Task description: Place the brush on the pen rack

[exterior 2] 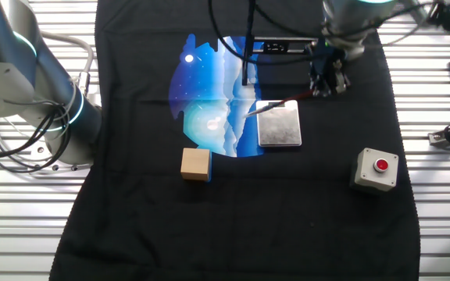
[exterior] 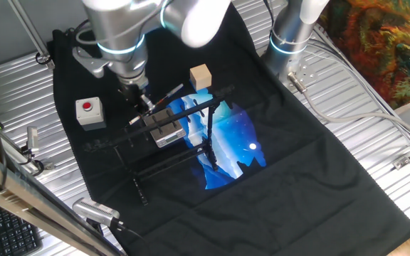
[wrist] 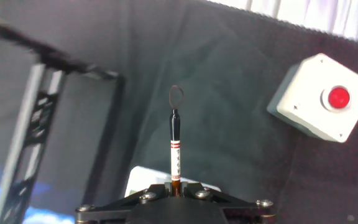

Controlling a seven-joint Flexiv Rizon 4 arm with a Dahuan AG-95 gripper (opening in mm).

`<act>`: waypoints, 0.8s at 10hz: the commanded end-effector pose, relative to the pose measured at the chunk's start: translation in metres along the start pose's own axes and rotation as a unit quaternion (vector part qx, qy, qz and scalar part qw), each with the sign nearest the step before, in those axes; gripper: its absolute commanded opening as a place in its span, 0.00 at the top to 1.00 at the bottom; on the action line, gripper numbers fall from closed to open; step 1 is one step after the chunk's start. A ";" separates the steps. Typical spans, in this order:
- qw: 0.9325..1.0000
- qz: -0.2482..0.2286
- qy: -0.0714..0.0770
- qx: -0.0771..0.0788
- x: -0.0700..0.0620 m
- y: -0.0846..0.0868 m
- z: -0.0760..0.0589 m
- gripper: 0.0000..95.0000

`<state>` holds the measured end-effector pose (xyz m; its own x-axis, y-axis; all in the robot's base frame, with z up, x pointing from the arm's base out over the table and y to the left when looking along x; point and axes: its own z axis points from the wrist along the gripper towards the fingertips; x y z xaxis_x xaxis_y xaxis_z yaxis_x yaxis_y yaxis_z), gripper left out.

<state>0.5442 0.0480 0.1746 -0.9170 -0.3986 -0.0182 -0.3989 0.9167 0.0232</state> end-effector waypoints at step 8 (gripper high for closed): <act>0.991 -0.133 -0.007 0.001 0.039 0.050 -0.061 1.00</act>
<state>0.4877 0.0758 0.2364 -0.7805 -0.6241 -0.0365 -0.6249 0.7806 0.0149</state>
